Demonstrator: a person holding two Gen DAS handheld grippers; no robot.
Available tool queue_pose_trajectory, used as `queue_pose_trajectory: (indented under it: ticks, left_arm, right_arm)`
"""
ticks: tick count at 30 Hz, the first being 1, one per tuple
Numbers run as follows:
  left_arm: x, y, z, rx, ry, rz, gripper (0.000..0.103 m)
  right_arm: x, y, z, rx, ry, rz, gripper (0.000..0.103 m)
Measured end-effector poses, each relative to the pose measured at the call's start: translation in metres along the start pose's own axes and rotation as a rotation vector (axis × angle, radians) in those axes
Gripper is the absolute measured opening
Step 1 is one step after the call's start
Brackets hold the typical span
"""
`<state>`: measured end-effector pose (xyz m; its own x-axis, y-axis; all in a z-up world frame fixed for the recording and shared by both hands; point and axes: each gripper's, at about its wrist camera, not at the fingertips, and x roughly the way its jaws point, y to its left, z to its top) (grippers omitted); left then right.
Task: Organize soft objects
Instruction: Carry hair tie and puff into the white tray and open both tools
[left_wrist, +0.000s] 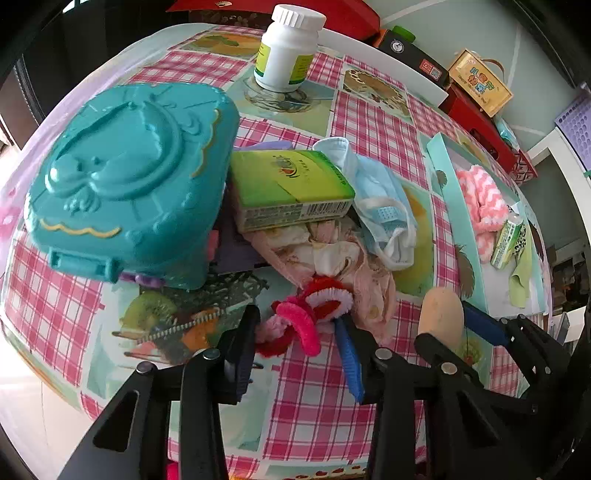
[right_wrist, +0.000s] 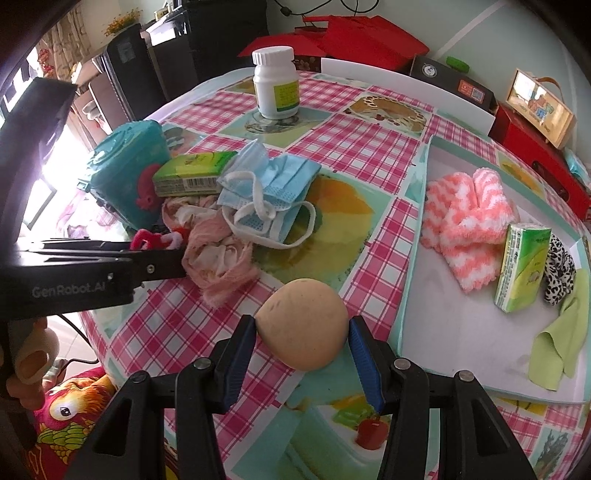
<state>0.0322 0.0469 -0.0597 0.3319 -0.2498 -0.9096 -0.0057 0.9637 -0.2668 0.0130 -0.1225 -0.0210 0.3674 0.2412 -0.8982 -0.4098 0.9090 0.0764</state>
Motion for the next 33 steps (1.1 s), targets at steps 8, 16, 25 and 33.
queue_pose_trajectory:
  ticks: [8,16,25,33]
  left_arm:
    - [-0.023,0.003,-0.004,0.004,-0.023,0.004,0.041]
    - [-0.059,-0.014,0.001,0.062,-0.106,-0.002,0.041]
    - [-0.067,-0.054,0.008,0.164,-0.13,-0.033,0.041]
    - [-0.051,-0.108,0.018,0.267,-0.125,-0.042,0.041]
  right_arm:
    - [-0.004,0.001,0.001,0.002,-0.015,-0.001,0.055]
    - [-0.024,-0.001,0.005,0.009,-0.075,-0.008,0.055]
    - [-0.051,-0.038,0.005,0.104,-0.145,-0.09,0.055]
    - [-0.067,-0.091,-0.005,0.238,-0.178,-0.19,0.055]
